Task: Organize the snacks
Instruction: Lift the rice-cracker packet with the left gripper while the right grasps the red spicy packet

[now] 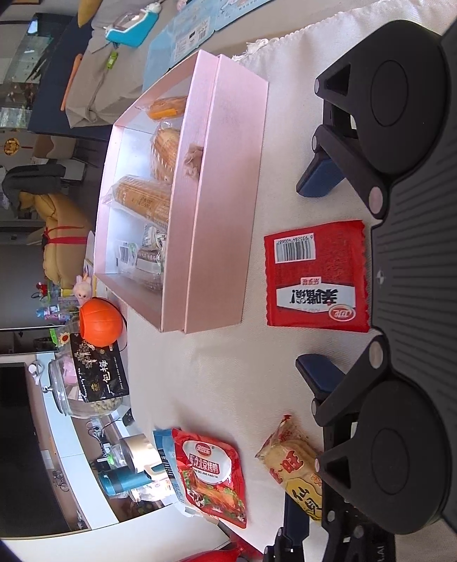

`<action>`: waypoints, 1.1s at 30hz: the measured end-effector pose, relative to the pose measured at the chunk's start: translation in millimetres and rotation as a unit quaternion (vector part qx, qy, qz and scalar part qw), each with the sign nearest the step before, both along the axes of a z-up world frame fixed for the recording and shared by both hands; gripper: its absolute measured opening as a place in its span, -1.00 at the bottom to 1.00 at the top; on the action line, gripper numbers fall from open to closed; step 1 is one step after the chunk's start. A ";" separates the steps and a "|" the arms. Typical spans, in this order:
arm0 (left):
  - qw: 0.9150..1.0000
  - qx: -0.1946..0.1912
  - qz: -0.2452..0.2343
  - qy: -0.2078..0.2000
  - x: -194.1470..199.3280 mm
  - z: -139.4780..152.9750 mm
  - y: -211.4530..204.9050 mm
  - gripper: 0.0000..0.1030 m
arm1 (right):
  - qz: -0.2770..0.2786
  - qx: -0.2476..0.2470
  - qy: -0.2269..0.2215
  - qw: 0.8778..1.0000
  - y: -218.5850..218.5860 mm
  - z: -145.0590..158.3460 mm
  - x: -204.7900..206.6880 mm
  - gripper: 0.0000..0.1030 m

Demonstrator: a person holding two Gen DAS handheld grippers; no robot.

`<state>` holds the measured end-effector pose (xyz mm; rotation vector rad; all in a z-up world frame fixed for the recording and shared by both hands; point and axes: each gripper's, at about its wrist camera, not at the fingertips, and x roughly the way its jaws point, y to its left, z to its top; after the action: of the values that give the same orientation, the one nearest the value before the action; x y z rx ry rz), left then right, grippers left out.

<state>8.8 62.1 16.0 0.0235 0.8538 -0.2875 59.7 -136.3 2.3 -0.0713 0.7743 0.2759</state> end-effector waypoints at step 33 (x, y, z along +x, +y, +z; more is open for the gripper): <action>0.999 -0.045 -0.009 0.003 -11.2 8.5 -1.0 -0.24 | -0.039 0.004 -0.057 0.998 -67.2 40.3 -67.3 0.05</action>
<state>-2.5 61.1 24.6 -0.0542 0.8466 -0.3434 -7.6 -203.5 42.6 -0.0478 0.6610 0.1991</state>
